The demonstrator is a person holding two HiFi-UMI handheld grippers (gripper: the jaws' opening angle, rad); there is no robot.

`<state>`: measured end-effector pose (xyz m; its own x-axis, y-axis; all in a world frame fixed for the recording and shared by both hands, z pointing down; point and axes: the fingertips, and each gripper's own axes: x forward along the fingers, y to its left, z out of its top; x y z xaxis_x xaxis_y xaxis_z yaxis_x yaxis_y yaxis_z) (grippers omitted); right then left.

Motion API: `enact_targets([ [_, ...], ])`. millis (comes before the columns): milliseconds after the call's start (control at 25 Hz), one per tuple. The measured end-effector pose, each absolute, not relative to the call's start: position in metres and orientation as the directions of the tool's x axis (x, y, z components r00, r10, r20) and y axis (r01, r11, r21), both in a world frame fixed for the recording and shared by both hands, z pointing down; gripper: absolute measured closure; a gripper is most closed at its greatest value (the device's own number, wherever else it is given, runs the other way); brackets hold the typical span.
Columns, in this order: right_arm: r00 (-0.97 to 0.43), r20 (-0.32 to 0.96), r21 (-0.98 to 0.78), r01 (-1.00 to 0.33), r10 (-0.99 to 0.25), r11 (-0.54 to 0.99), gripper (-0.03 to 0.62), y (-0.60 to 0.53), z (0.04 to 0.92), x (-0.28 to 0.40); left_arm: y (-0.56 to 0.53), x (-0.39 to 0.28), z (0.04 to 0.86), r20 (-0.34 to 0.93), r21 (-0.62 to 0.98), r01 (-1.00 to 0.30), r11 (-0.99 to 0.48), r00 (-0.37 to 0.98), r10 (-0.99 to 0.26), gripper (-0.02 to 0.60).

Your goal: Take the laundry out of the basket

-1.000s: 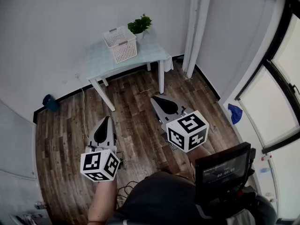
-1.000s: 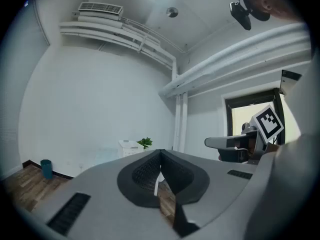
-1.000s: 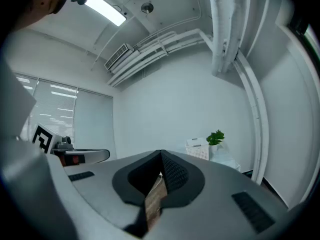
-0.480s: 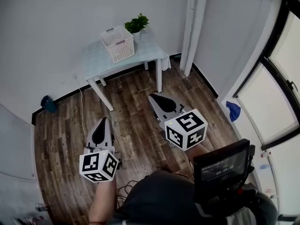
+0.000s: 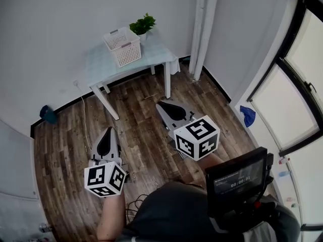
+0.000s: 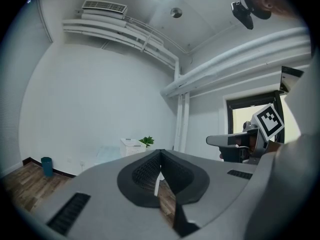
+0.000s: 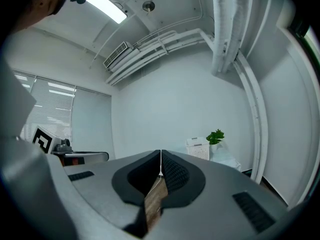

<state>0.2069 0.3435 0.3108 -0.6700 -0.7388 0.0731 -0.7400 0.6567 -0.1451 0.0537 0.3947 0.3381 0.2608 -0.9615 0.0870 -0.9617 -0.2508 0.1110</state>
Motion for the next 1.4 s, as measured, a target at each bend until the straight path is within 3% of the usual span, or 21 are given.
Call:
enact_targets([
  [680,-0.639,0.12,-0.065,-0.769,-0.76,0.636,0.576,0.362,0.321,0.132,0.404,-0.021,0.362,0.078,0.16,-0.943,-0.293,0.308,-0.948,0.572],
  [1400,-0.729,0.082,-0.142,-0.684,-0.68,0.716,0.576,0.198,0.325,0.121,0.259,-0.028,0.342,0.094,0.082,-0.977,-0.198,0.206,-0.974,0.572],
])
